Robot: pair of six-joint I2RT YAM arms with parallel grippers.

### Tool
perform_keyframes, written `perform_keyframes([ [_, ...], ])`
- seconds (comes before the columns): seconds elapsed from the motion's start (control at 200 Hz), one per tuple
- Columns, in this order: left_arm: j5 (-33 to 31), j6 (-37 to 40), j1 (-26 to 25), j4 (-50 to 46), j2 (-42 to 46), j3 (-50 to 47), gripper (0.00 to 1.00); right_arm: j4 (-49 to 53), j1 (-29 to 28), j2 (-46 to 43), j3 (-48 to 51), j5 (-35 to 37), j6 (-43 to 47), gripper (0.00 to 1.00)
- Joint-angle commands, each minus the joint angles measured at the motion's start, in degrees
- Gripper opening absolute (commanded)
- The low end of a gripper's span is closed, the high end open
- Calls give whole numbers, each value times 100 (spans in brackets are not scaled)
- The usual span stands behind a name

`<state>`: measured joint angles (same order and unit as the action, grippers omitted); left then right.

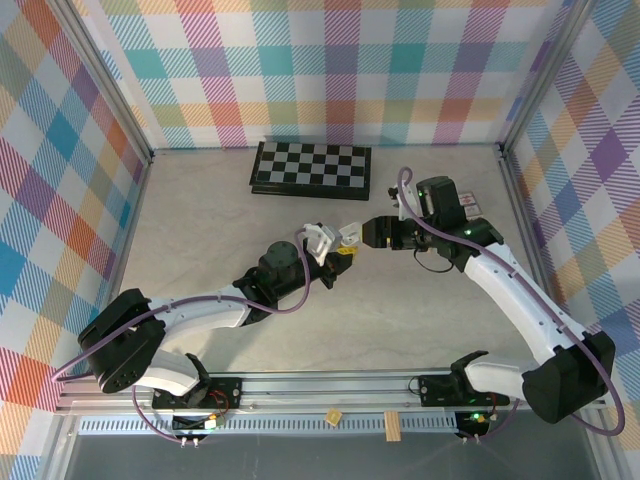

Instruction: Insert wireless bluetooth earbuds into charging case

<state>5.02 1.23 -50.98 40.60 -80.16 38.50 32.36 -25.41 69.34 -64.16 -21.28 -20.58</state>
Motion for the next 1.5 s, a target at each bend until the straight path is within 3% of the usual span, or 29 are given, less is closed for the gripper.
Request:
perform_keyframes([
  [0.0, 127, -38, -61, 295, 255, 86, 12, -81, 10, 74, 53, -145, 2, 59],
  [0.365, 173, -86, -61, 328, 244, 98, 12, -219, 10, 260, 77, -268, -67, 62],
  [0.73, 48, 158, -62, 388, 237, -65, 12, -269, 11, -381, 55, -310, -52, 77],
  [1.175, 309, 510, -61, 581, 354, -150, 12, -130, 12, -95, 105, 237, -123, 74],
  [1.495, 338, 795, -61, 586, 291, -280, 12, -401, 14, -390, 27, -307, -114, 77],
])
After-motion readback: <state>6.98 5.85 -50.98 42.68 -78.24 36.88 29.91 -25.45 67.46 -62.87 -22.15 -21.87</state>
